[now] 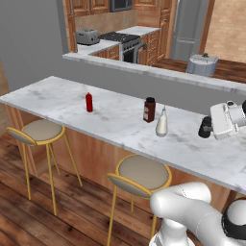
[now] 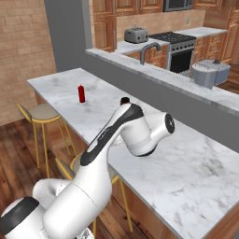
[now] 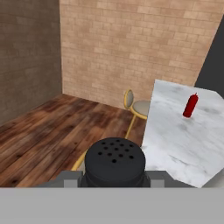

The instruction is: Move the oil and vinegar bottle and shaker from the cabinet to the dining counter.

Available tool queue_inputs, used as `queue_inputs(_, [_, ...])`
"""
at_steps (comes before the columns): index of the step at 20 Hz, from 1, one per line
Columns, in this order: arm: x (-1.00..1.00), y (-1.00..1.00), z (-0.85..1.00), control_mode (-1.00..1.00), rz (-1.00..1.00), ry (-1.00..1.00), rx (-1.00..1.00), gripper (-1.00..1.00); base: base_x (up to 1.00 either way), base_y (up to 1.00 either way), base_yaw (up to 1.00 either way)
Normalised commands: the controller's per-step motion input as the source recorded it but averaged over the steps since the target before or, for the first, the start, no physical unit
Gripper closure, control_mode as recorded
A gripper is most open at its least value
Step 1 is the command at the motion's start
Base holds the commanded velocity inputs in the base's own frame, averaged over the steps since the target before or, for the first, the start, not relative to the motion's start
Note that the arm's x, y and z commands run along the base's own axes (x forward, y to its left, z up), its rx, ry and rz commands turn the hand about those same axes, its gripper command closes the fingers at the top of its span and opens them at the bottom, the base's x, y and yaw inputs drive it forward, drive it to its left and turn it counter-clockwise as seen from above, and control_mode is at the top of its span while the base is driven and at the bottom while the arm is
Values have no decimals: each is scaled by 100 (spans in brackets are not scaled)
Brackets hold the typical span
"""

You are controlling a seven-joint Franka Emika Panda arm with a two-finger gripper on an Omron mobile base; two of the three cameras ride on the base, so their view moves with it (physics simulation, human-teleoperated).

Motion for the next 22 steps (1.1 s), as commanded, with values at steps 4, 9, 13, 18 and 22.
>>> queue_inputs(4, [35, 0, -9, -100, 0, 0, 4, 100, 0, 0, 0])
queue_inputs(9, [25, 0, -22, -100, 1, 0, 4, 100, 0, 0, 0])
queue_inputs(13, [18, 2, -35, -100, 1, 0, 1, 100, 0, 0, 0])
queue_inputs(18, [13, 5, -36, -100, 1, 0, 0, 100, 0, 0, 0])
queue_inputs(22, [29, 0, -18, -100, 0, 0, 0, 100, 0, 0, 0])
